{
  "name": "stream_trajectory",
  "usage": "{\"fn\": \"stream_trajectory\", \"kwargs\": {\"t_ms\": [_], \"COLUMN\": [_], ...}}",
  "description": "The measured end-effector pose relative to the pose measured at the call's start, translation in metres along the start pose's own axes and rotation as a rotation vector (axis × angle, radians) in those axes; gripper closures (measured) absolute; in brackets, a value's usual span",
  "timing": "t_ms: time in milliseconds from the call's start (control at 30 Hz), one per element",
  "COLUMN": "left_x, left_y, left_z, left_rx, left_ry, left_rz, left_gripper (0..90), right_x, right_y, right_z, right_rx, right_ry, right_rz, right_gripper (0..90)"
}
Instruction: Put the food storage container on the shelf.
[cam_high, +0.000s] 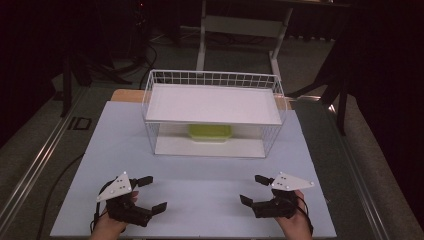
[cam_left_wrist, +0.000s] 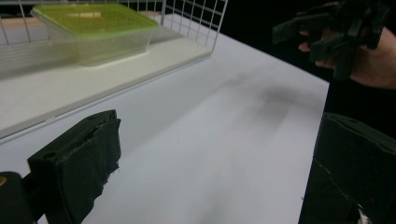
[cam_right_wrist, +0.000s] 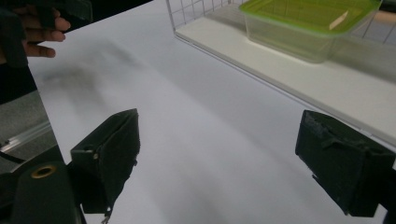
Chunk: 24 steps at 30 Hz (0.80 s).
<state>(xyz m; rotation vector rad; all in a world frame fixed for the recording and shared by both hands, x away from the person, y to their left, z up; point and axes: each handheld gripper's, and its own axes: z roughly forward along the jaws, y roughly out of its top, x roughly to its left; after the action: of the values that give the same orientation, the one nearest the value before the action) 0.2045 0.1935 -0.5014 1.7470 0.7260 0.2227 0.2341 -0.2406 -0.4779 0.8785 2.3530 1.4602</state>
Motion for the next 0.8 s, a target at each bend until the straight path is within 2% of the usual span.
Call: {"fn": "stream_trajectory", "kwargs": {"t_ms": [67, 200, 267, 333, 467, 533, 633, 800], "left_x": [-0.001, -0.003, -0.004, -0.004, -0.005, -0.005, -0.005, -0.003], "left_y": [-0.001, -0.002, -0.003, -0.005, -0.010, -0.012, -0.013, -0.015], "left_z": [0.002, 0.005, 0.006, 0.008, 0.012, 0.013, 0.013, 0.013], "left_rx": [-0.002, 0.004, 0.009, 0.022, 0.042, 0.042, 0.037, 0.024], "left_ry": [-0.003, -0.012, -0.018, -0.019, -0.015, -0.013, -0.006, 0.004], "left_rz": [-0.001, 0.020, 0.031, 0.041, 0.073, 0.087, 0.105, 0.114], "left_gripper": [1.6, 1.6, 1.6, 1.6, 1.6, 1.6, 1.6, 1.6], "right_x": [0.000, -0.003, -0.005, -0.007, -0.015, -0.017, -0.021, -0.023], "right_y": [-0.002, -0.009, -0.011, -0.013, -0.020, -0.022, -0.024, -0.027], "right_z": [-0.001, 0.003, 0.005, 0.007, 0.012, 0.013, 0.015, 0.017], "right_rx": [0.011, 0.029, 0.030, 0.032, 0.059, 0.073, 0.063, 0.076], "right_ry": [-0.006, -0.007, 0.008, 0.006, 0.021, 0.015, 0.022, 0.038], "right_rz": [-0.029, -0.046, -0.054, -0.077, -0.055, -0.064, -0.079, -0.067], "right_gripper": [14.0, 14.1, 14.1, 14.7, 15.4, 15.4, 15.4, 15.3]}}
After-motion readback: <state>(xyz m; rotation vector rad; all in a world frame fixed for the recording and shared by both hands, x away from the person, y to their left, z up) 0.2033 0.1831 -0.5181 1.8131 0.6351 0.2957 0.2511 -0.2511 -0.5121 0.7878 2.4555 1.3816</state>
